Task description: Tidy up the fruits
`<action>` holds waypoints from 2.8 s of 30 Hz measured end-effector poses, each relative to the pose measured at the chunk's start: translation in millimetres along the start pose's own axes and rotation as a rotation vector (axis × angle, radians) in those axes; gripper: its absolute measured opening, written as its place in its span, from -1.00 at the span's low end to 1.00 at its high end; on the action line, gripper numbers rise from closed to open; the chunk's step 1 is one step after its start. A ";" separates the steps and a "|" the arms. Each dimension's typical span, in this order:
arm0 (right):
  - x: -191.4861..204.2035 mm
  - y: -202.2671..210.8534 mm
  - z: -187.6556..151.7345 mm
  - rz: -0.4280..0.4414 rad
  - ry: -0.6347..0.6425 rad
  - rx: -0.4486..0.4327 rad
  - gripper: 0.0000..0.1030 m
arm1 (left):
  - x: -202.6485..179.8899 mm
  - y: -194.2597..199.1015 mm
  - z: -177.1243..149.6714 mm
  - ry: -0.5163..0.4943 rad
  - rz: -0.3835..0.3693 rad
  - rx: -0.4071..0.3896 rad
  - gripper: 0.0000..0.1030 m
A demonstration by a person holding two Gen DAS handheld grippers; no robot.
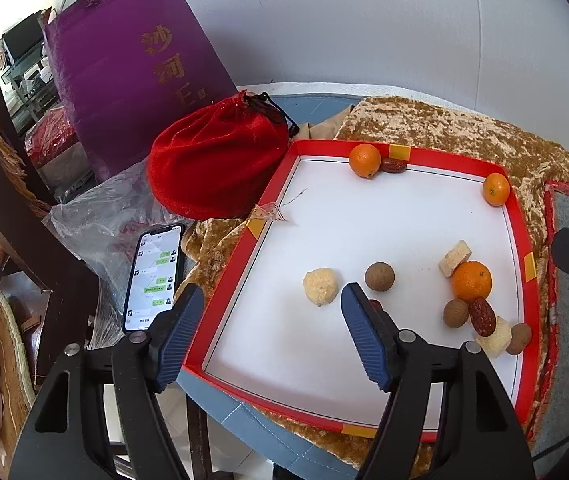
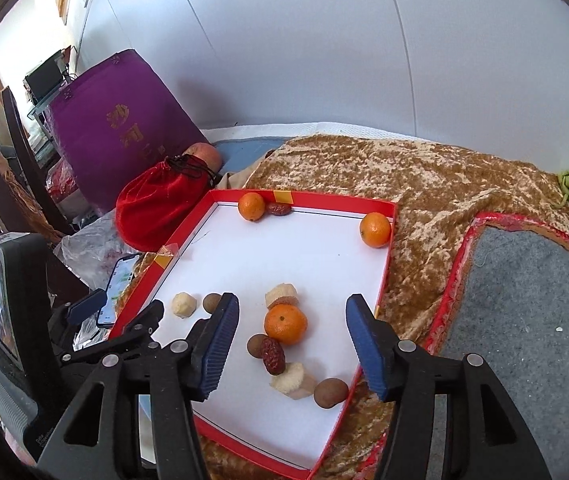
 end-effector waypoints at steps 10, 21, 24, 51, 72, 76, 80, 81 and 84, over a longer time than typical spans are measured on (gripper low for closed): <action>13.2 35.4 -19.9 0.014 0.068 -0.041 0.19 | 3.9 53.2 -9.1 0.026 -0.104 -0.184 0.63; 26.0 80.1 -50.8 -0.018 0.143 -0.143 0.37 | 21.3 82.8 -6.9 0.117 -0.126 -0.304 0.70; 29.4 85.1 -56.2 -0.043 0.192 -0.161 0.40 | 24.4 83.4 -6.3 0.142 -0.146 -0.295 0.70; 49.6 99.0 -54.1 -0.046 0.247 -0.278 0.57 | 37.9 103.1 -21.2 0.176 -0.136 -0.343 0.70; 64.8 96.6 -60.8 -0.058 0.299 -0.277 0.61 | 51.7 116.0 -40.0 0.201 -0.134 -0.362 0.71; 61.3 98.5 -59.6 -0.061 0.282 -0.288 0.61 | 54.6 119.6 -41.5 0.217 -0.143 -0.375 0.71; 62.1 100.7 -59.1 -0.062 0.282 -0.297 0.61 | 54.7 123.2 -44.2 0.216 -0.146 -0.390 0.71; 62.7 100.8 -59.4 -0.062 0.284 -0.298 0.61 | 54.5 124.1 -44.8 0.213 -0.149 -0.394 0.71; 64.2 100.1 -59.7 -0.063 0.293 -0.295 0.61 | 53.1 126.1 -46.2 0.206 -0.152 -0.400 0.71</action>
Point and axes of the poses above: each gripper's, at about its wrist camera, not at the fingertips, and y roughly against the way its jaws point, x to its left, z to its top, the point moved 2 cm from there along -y, roughly the way its jaws point, and after that the axes turned 10 degrees about y, right-handed, at the moved point
